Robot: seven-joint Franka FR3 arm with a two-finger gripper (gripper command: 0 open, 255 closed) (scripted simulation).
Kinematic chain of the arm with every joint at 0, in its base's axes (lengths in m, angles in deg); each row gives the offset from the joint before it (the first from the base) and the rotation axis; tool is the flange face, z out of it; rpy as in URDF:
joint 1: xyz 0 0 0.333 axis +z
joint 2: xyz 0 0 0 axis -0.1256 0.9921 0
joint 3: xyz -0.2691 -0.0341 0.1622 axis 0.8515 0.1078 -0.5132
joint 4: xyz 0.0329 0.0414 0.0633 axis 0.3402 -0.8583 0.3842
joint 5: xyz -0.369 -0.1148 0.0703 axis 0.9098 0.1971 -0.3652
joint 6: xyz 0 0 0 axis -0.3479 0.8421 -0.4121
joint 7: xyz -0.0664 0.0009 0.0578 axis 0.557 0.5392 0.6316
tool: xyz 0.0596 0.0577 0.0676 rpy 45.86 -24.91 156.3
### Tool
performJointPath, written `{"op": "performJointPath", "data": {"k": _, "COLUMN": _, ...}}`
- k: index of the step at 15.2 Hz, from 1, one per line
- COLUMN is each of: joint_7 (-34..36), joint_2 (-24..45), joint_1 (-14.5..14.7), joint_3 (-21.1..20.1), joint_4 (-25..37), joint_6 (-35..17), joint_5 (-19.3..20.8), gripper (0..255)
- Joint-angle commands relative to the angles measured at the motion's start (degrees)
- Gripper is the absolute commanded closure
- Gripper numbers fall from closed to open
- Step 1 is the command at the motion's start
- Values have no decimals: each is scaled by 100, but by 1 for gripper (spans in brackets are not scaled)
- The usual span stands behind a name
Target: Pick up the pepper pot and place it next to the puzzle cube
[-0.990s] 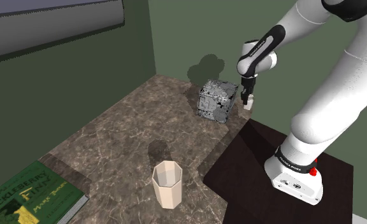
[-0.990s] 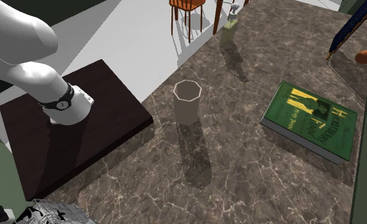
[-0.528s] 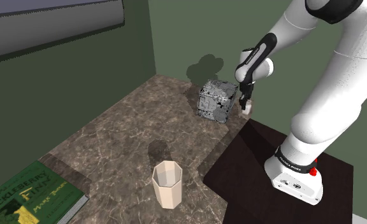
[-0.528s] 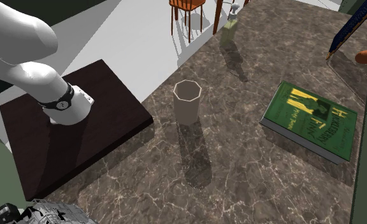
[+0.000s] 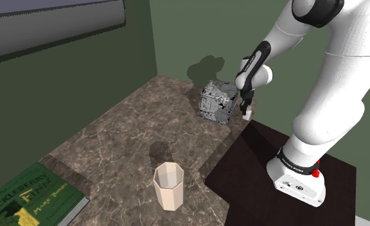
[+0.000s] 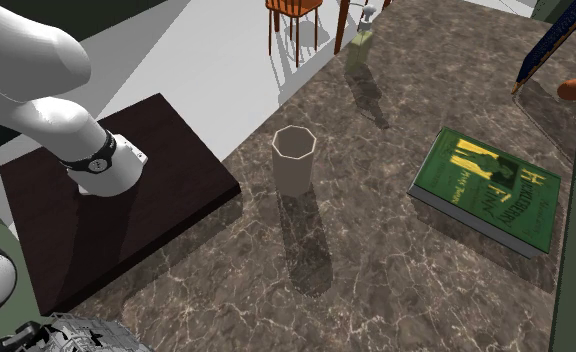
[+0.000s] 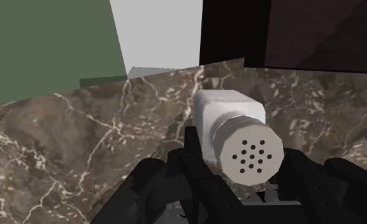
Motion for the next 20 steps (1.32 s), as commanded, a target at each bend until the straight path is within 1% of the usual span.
{"op": "performJointPath", "data": {"k": 1, "joint_7": 3, "joint_2": 33, "joint_1": -1, "joint_3": -8, "joint_4": -3, "joint_6": -37, "joint_5": -9, "gripper": 255}}
{"op": "performJointPath", "data": {"k": 6, "joint_7": 3, "joint_2": 33, "joint_1": -1, "joint_3": -8, "joint_4": -3, "joint_6": -37, "joint_5": -9, "gripper": 255}}
{"op": "performJointPath", "data": {"k": 7, "joint_7": 3, "joint_2": 33, "joint_1": -1, "joint_3": -8, "joint_4": -3, "joint_6": -37, "joint_5": -9, "gripper": 0}}
{"op": "performJointPath", "data": {"k": 12, "joint_7": 3, "joint_2": 33, "joint_1": -1, "joint_3": -8, "joint_4": -3, "joint_6": -37, "joint_5": -9, "gripper": 0}}
{"op": "performJointPath", "data": {"k": 16, "joint_7": 138, "joint_2": -742, "joint_1": 133, "joint_3": 56, "joint_4": 70, "joint_6": 805, "joint_5": 171, "gripper": 0}}
{"op": "performJointPath", "data": {"k": 20, "joint_7": 139, "joint_2": -742, "joint_1": 128, "joint_3": 51, "joint_4": 70, "joint_6": 805, "joint_5": 172, "gripper": 0}}
